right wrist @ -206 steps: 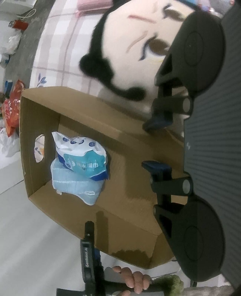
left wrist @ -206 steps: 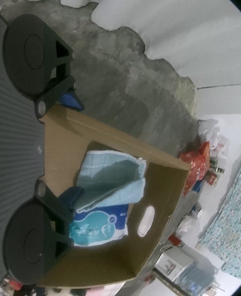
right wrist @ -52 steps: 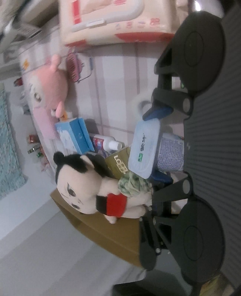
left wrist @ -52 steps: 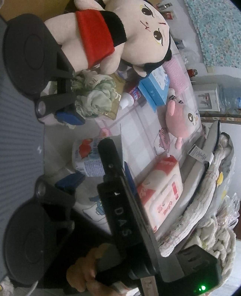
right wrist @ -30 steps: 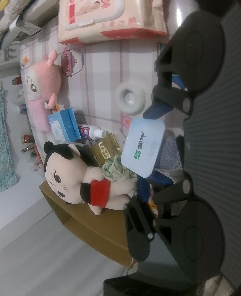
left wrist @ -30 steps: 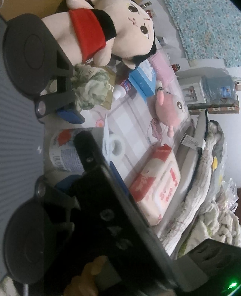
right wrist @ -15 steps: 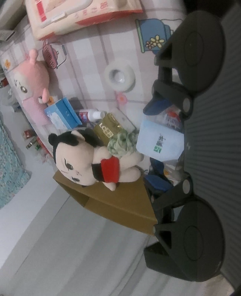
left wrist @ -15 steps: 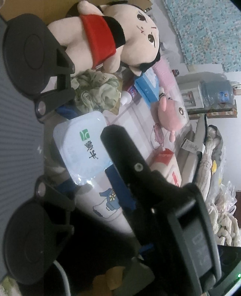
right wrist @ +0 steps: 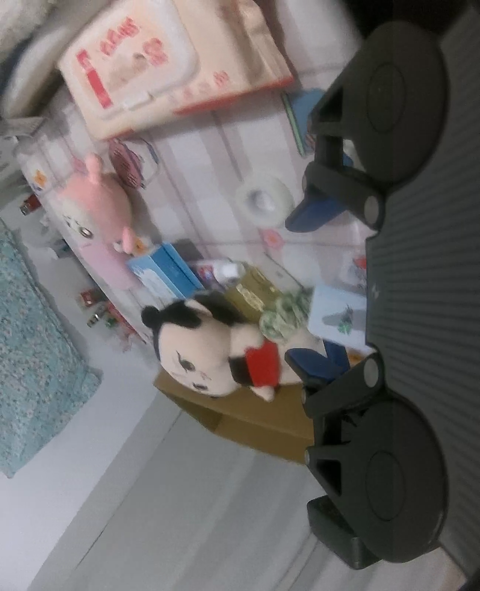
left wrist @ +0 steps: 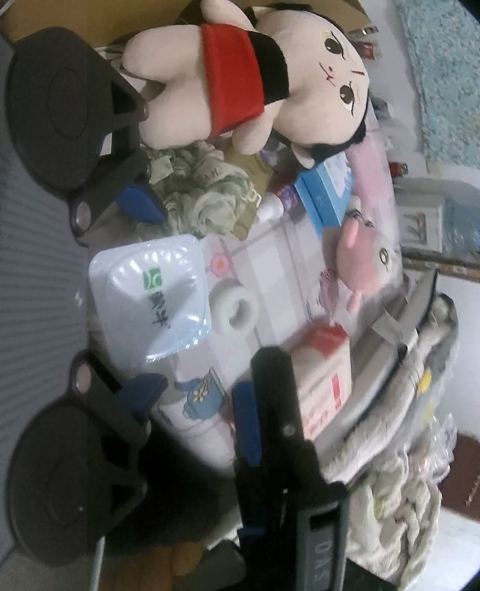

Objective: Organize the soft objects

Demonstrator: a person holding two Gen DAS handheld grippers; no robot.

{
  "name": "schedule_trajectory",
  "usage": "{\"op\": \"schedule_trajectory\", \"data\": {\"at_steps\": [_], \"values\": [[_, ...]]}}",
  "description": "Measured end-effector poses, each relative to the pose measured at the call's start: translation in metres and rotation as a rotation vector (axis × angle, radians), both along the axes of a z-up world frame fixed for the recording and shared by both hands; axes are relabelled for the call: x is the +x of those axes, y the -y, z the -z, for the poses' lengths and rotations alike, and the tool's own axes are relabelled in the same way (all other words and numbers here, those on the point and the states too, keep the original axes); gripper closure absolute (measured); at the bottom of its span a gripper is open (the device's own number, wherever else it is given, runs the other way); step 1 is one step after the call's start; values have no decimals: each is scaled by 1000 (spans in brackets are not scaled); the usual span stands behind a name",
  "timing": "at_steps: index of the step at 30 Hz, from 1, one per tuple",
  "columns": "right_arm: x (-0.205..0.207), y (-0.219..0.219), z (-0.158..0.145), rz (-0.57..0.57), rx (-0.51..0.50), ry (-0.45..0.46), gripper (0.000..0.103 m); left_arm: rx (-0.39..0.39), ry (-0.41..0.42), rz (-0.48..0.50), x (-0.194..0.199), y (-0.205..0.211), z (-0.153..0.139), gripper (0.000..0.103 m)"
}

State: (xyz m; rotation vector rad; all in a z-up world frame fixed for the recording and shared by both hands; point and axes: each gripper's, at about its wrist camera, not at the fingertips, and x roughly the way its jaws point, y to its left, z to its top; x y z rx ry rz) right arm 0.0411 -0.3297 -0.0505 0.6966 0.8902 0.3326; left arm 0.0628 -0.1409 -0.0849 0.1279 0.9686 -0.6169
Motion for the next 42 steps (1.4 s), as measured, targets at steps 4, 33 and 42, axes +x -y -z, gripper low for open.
{"op": "schedule_trajectory", "data": {"at_steps": [4,33,42], "values": [[10,-1,-4,-25,-121,11,35,25,-17,-6,4,3,3,22],[89,-44,41,-419,-624,-29,55,76,37,67,-5,1,2,38],[77,-31,35,-325,-579,-22,56,28,80,70,-12,-3,-9,39]]}}
